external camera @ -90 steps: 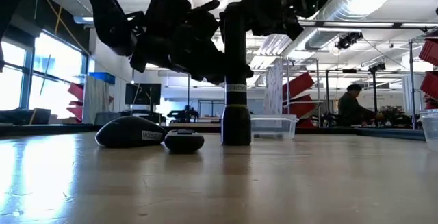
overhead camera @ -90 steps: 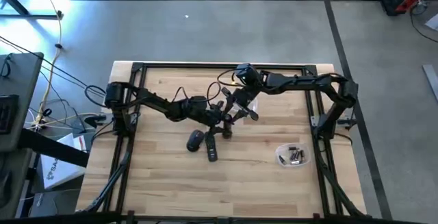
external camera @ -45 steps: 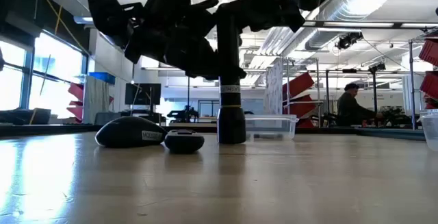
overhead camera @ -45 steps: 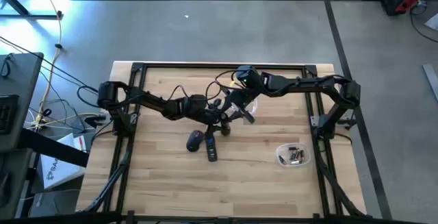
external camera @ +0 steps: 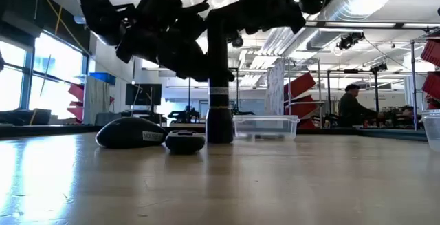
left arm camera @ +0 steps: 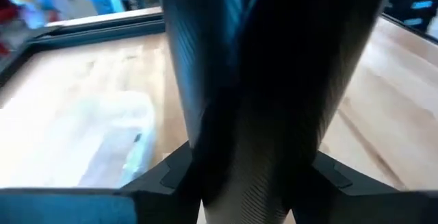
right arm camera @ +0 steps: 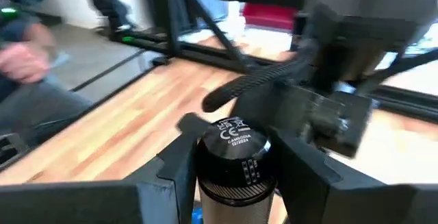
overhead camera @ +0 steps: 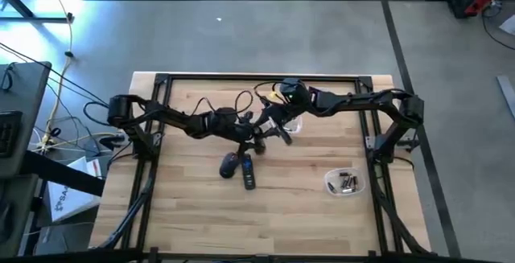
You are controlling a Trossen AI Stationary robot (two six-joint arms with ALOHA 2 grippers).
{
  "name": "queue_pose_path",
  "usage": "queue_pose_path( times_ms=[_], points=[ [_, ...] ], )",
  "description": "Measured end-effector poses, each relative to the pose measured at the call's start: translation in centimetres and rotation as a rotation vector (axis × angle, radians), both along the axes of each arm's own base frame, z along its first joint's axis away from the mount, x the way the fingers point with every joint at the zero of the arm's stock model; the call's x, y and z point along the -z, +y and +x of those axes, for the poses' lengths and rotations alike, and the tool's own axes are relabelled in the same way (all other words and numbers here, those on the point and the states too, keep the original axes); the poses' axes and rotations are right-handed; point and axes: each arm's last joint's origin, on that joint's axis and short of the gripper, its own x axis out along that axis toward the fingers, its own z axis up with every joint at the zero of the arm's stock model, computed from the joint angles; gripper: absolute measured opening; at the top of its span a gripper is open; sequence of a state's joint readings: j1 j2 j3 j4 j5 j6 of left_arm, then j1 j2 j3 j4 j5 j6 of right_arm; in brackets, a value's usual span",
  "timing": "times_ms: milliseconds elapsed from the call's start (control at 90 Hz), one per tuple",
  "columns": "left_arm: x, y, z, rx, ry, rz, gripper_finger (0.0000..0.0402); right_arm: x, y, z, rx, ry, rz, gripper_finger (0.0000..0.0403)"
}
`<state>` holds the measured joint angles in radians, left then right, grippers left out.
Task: Insert battery
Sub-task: Close the flashlight battery compartment
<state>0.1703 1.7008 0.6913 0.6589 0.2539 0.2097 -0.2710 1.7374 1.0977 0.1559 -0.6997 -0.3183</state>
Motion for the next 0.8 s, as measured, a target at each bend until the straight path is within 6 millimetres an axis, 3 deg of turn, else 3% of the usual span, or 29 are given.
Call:
queue_pose_path(
  times_ms=[800],
  points=[
    [-0.2, 1.4, -0.6, -0.153, 0.016, 0.004, 0.0145, 0.0, -0.1, 0.3, 0.269, 0.035, -0.014, 0.0138]
  ],
)
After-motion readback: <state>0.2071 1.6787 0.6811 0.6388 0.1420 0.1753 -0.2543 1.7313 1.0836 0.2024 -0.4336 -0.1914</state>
